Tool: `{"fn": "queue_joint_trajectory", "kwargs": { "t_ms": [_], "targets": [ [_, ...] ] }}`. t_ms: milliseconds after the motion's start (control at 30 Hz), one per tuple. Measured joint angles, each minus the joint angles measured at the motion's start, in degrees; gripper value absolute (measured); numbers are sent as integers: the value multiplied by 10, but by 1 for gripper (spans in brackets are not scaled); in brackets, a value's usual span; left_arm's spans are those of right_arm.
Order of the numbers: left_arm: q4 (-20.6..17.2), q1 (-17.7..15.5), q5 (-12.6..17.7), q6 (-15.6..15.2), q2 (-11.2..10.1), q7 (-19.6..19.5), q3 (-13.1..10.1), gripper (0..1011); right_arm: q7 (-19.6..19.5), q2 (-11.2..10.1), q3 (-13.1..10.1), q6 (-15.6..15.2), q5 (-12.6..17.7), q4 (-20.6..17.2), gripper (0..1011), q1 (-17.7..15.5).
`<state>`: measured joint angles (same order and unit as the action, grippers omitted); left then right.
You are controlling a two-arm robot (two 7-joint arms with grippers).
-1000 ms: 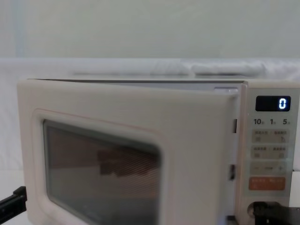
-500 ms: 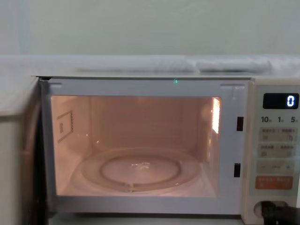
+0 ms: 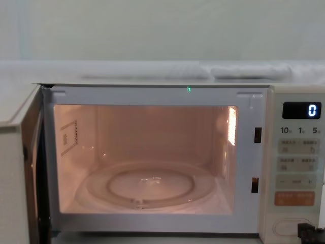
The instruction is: Press the button to open the microwave door with one hand; close the microwave door with the other hand.
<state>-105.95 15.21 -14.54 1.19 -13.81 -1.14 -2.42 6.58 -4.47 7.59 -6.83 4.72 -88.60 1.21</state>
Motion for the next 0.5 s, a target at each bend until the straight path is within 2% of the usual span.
{"fn": "queue_joint_trajectory", "kwargs": {
  "t_ms": [233, 500],
  "targets": [
    [0, 0, 0, 0, 0, 0, 0, 1001, 7, -13, -7, -13, 11, -48, 0, -33],
    [0, 0, 0, 0, 0, 0, 0, 1001, 5, -28, -28, -15, 15, -81, 0, -47]
  ]
}}
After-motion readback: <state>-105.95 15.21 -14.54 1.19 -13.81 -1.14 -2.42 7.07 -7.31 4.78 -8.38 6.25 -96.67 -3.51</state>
